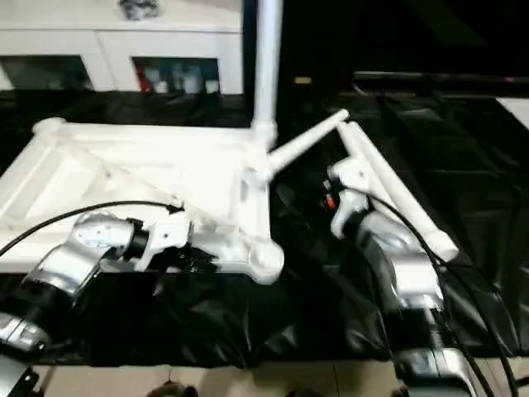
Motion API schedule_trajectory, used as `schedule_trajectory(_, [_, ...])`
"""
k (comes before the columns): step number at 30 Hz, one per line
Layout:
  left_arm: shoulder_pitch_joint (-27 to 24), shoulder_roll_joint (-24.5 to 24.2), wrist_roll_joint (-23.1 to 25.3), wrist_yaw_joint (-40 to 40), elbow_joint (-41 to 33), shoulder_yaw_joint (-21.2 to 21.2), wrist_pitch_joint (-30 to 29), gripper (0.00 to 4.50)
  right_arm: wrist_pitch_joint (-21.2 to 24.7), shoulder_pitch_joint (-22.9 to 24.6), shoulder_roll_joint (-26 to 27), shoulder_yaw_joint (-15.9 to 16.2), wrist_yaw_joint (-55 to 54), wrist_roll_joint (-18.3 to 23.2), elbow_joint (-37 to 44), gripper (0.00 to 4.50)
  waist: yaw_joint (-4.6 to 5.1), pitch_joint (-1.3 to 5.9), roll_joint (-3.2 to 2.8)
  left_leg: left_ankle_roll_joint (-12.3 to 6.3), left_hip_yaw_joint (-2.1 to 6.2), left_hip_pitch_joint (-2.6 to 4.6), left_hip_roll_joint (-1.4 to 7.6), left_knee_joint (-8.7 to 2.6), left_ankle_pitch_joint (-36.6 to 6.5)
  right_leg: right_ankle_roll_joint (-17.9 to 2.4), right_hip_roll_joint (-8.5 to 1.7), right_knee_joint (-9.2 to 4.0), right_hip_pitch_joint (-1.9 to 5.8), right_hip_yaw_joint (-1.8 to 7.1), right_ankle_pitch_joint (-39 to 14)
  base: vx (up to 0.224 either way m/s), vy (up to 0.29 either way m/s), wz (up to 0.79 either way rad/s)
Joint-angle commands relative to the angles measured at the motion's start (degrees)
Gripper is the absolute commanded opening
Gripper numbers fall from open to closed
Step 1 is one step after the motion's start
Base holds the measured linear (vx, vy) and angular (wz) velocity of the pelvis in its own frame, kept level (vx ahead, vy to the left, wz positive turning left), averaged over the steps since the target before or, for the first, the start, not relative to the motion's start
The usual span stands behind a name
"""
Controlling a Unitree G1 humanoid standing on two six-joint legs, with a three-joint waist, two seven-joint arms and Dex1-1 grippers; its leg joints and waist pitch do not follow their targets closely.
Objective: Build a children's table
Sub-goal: Rotate leg to tighten
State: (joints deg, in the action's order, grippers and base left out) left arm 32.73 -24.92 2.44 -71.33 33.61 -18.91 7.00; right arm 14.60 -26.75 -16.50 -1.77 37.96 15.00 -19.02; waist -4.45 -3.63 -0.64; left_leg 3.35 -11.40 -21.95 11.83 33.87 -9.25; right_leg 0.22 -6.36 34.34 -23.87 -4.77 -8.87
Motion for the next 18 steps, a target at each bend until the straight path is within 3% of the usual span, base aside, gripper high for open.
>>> schedule_trajectory(1, [0.58,0.28,0.59,0.96,-0.48,0.53,-0.78,0.00,0.05,-2.28,0.73,1.12,-0.53,-1.02,-2.23,4.40,-0.04,4.32,0.68,1.05,0.85,1.21,1.10,-4.21,-16.79,-8.50,-2.33,-4.51,2.53,2.20,-24.11,0.000,0.000,0.00])
schedule_trajectory(2, [0.58,0.28,0.59,0.96,-0.48,0.53,-0.78,0.00,0.05,-2.28,0.73,1.12,-0.53,-1.02,-2.23,4.40,-0.01,4.36,0.68,1.03,0.77,1.48,1.15,-4.13,-17.01,-8.84,-2.24,-4.55,2.30,2.30,-23.22,0.000,0.000,0.00])
schedule_trajectory(3, [0.18,0.44,0.09,0.28,-1.41,0.53,-1.18,0.00,-0.72,-4.20,1.34,2.05,-1.43,-2.39,-4.55,4.40,-0.01,4.39,1.05,0.91,0.68,1.46,1.15,-4.12,-16.89,-8.96,-2.17,-4.53,2.33,2.34,-22.57,0.000,0.000,0.00])
schedule_trajectory(4, [-0.40,0.65,-0.09,0.11,-2.62,0.43,-1.16,0.00,-3.61,-8.64,2.47,4.40,-4.67,-6.60,-10.69,4.40,0.09,4.52,1.00,1.32,0.83,1.27,1.25,-4.17,-16.37,-9.95,-2.35,-4.04,2.35,2.28,-21.51,0.000,0.000,0.00])
schedule_trajectory(6, [-0.67,0.79,-0.05,0.29,-3.03,0.33,-0.82,0.00,-5.55,-11.35,3.21,5.57,-7.06,-9.13,-14.68,4.40,0.58,4.52,1.15,1.91,0.85,0.92,1.01,-4.19,-15.80,-10.46,-2.22,-3.78,2.56,2.17,-21.20,0.000,0.000,0.00])
schedule_trajectory(7, [-0.47,1.33,0.62,2.39,-3.01,0.50,-0.35,0.00,-6.37,-14.48,4.35,5.30,-10.50,-10.21,-19.22,4.40,0.57,4.57,1.24,1.77,0.64,1.47,1.16,-3.91,-15.86,-11.19,-2.31,-3.70,2.04,2.45,-19.69,0.000,0.000,0.00])
schedule_trajectory(8, [-0.38,1.58,0.19,2.26,-3.05,0.68,-1.03,0.00,-6.60,-15.28,4.62,5.21,-11.46,-10.48,-20.33,4.40,0.67,4.49,1.13,1.88,0.60,1.43,1.13,-3.98,-15.81,-11.37,-2.24,-3.71,2.08,2.51,-19.61,0.000,0.000,0.00])
schedule_trajectory(9, [-0.23,1.90,-0.50,2.47,-3.17,1.00,-1.39,0.28,-7.03,-16.59,5.07,5.17,-12.84,-11.01,-22.11,4.47,0.46,4.58,1.51,1.58,0.43,1.68,1.21,-3.95,-15.83,-11.36,-2.07,-3.75,2.06,2.56,-18.54,0.000,0.000,0.00])
schedule_trajectory(11, [-0.17,2.07,-1.06,2.62,-3.34,1.29,-1.49,0.28,-7.25,-17.30,5.38,5.20,-13.52,-11.30,-22.93,4.47,0.24,4.57,1.55,1.26,0.32,1.66,1.17,-3.84,-15.08,-11.45,-1.89,-3.30,2.01,2.80,-16.77,0.000,0.000,0.00])
schedule_trajectory(15, [-0.78,1.00,-4.00,-0.37,-5.88,2.09,-2.61,0.76,-7.70,-18.12,6.48,5.53,-12.05,-10.89,-24.11,4.50,-0.28,4.91,1.32,0.49,0.25,1.25,1.14,-3.76,-12.06,-12.54,-1.61,-2.30,2.51,3.04,-10.20,0.000,0.000,0.00])
schedule_trajectory(18, [-1.32,0.53,-5.09,-1.43,-7.26,2.51,-3.59,0.95,-8.35,-18.81,6.87,5.72,-12.22,-11.14,-25.62,4.50,-0.22,4.86,1.51,0.61,0.25,1.22,1.13,-3.78,-12.37,-13.01,-1.67,-2.16,2.64,3.03,-9.78,0.000,0.000,0.00])
